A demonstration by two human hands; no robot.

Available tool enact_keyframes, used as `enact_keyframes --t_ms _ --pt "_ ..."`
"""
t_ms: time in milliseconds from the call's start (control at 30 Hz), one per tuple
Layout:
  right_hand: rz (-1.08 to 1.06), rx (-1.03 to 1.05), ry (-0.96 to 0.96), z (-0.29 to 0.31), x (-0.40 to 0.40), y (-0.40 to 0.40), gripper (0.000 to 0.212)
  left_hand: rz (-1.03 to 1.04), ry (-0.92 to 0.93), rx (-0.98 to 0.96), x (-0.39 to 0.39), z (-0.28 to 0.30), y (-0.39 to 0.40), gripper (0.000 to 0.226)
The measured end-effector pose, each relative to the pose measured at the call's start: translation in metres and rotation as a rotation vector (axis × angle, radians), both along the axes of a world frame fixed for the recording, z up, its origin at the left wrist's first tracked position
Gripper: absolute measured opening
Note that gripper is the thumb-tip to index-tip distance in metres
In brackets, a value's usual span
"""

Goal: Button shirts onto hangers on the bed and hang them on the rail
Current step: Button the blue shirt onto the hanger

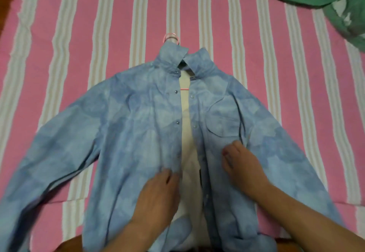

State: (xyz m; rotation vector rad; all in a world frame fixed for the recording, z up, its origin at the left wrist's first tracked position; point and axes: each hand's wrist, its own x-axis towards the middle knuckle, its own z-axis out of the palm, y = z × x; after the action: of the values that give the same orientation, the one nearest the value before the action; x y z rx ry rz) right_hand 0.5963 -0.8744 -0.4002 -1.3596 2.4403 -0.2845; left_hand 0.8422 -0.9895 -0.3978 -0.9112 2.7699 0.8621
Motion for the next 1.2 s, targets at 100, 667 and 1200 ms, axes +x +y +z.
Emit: enact_keyframes --t_ms 100,667,1200 --pt "0.230 -0.102 -0.008 0.012 0.076 0.011 0.010 -0.077 -0.232 0.045 0.011 -0.003 0.033 0.027" --pt "-0.073 0.465 -0.032 -0.008 0.119 0.112 0.069 1.428 0.229 0.807 0.064 0.065 0.046 0.035" --pt "-0.127 -0.026 -0.457 0.026 0.112 0.134 0.031 0.422 -0.392 -0.254 0.050 0.065 0.110 0.016"
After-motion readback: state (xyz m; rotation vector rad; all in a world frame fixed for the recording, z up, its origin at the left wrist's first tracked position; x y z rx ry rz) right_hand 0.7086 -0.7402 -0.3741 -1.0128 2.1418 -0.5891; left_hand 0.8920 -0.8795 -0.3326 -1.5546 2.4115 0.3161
